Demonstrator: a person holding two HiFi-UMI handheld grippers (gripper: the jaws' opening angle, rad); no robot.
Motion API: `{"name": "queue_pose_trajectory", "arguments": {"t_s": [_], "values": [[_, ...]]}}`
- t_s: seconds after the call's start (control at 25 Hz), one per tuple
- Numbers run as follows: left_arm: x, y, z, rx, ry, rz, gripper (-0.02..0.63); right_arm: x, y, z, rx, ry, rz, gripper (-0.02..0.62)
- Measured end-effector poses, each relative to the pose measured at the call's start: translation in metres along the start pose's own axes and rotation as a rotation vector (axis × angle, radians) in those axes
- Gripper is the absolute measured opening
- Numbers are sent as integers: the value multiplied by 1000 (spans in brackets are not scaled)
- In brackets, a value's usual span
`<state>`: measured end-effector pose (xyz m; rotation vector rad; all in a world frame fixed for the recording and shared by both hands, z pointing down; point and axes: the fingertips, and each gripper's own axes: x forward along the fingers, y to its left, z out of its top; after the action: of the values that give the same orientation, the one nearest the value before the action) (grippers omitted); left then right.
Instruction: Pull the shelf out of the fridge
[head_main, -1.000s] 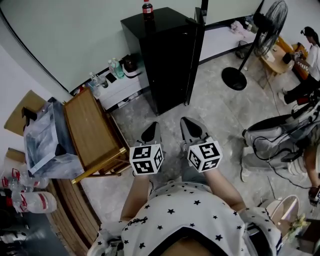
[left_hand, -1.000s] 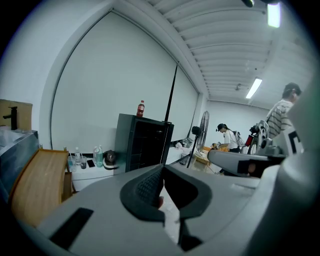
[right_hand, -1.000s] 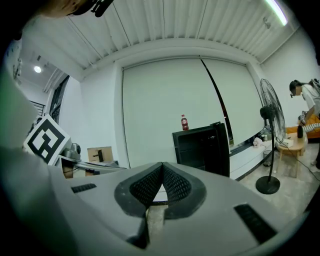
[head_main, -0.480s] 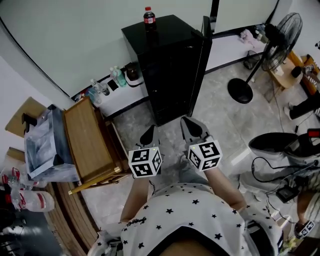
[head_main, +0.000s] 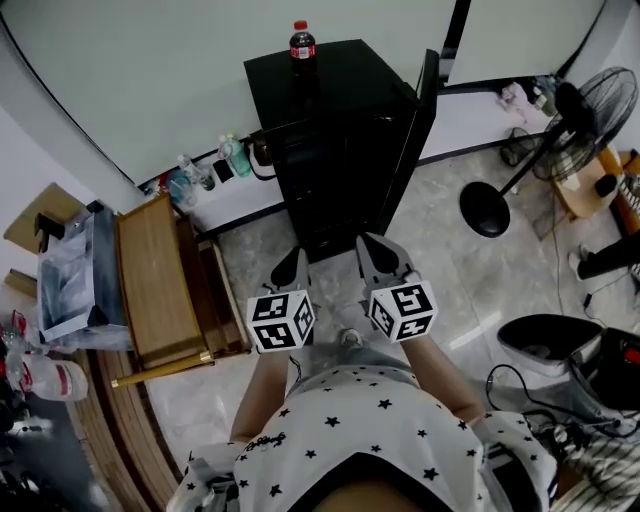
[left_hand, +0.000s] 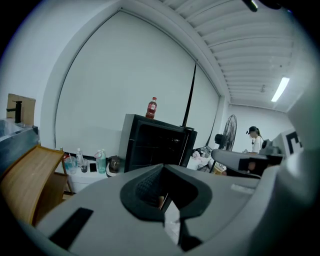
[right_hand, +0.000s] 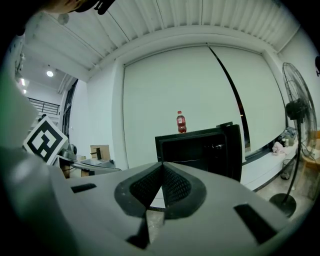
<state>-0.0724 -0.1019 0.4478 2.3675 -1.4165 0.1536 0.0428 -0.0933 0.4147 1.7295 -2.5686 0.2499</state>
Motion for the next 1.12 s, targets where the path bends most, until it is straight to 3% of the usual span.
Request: {"name": "queue_pose_trajectory", "arguments": {"t_s": [0.68,0.88,1.12], "values": [[90,-1,14,-20,-24,135,12,77,-87,-5,32,46,110,-8],[98,7,19,-16,-28,165,12,100,-103,-12,107,67,132,-8],[102,20,18,-6,-21,192,12,134,-120,-20,273,71,150,-8]]}}
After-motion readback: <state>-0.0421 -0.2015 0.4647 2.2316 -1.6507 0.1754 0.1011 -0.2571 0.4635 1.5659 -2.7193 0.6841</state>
